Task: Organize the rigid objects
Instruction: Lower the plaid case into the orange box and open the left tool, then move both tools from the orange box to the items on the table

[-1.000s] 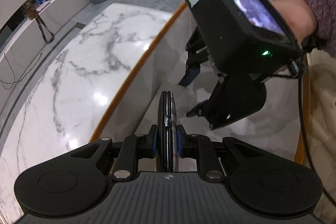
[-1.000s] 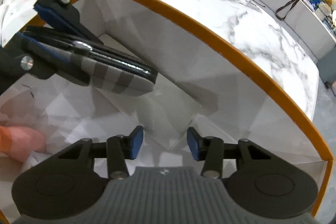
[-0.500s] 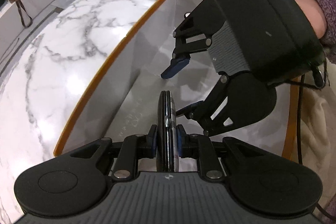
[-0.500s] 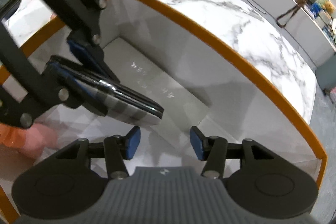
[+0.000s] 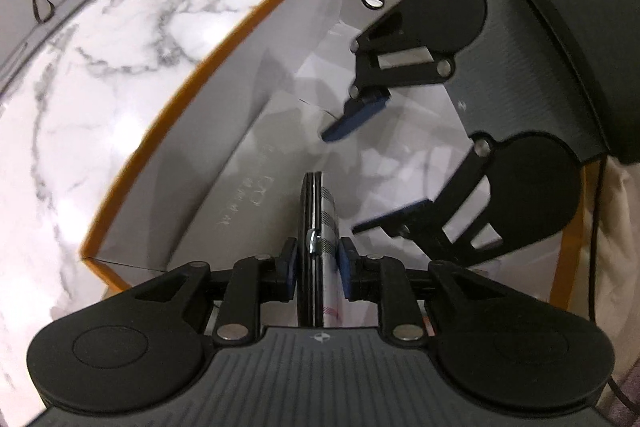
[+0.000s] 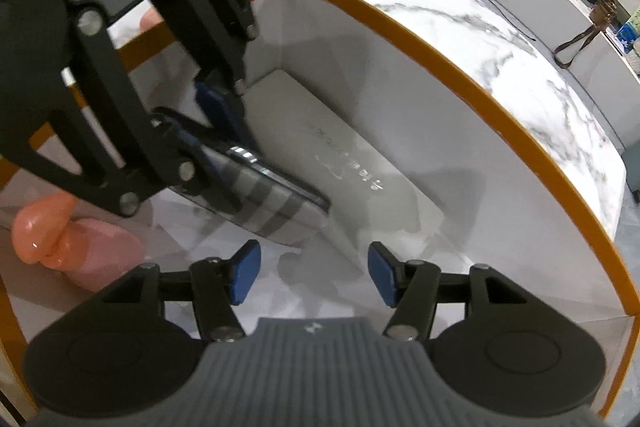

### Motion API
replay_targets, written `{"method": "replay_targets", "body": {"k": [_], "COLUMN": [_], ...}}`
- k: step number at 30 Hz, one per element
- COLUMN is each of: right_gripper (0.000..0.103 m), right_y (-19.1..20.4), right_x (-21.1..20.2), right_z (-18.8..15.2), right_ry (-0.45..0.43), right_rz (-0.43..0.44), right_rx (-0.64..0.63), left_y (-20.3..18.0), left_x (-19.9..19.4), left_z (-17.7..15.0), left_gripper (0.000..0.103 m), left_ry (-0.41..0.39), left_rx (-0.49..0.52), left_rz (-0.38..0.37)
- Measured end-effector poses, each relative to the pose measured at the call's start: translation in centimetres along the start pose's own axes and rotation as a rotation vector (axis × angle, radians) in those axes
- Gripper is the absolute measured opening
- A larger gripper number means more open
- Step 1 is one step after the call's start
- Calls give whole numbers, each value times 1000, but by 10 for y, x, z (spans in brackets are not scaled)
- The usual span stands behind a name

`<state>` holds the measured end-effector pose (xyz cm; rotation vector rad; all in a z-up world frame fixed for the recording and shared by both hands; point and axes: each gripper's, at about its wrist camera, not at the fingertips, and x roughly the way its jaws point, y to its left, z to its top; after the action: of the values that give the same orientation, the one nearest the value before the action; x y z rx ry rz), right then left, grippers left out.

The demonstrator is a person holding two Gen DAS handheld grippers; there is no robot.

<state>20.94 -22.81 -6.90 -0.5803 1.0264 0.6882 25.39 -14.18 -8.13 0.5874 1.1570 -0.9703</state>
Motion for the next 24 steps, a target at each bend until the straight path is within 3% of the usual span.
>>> {"method": "replay_targets", "body": {"k": [11,19,21,24], "right_gripper": [63,63,63,63], "right_y": [4,-1,-6,-3], "right_x": [-4,7,13,18], "right_z": [9,5,5,9], "right_ry": [-24,67,111,130], "right_rz": [62,107,175,181], "right_rx": [93,237,296,313], "left_y": [1,5,9,12], "left_x": [-25,-45,-53,-59], "left_z": [-6,-11,-16,-15], "left_gripper": [25,25,25,25], "left_ry": [-80,-159,-168,-184], "left_rx": [-24,-97,-108,-127], "left_rz": [84,165,178,183]}}
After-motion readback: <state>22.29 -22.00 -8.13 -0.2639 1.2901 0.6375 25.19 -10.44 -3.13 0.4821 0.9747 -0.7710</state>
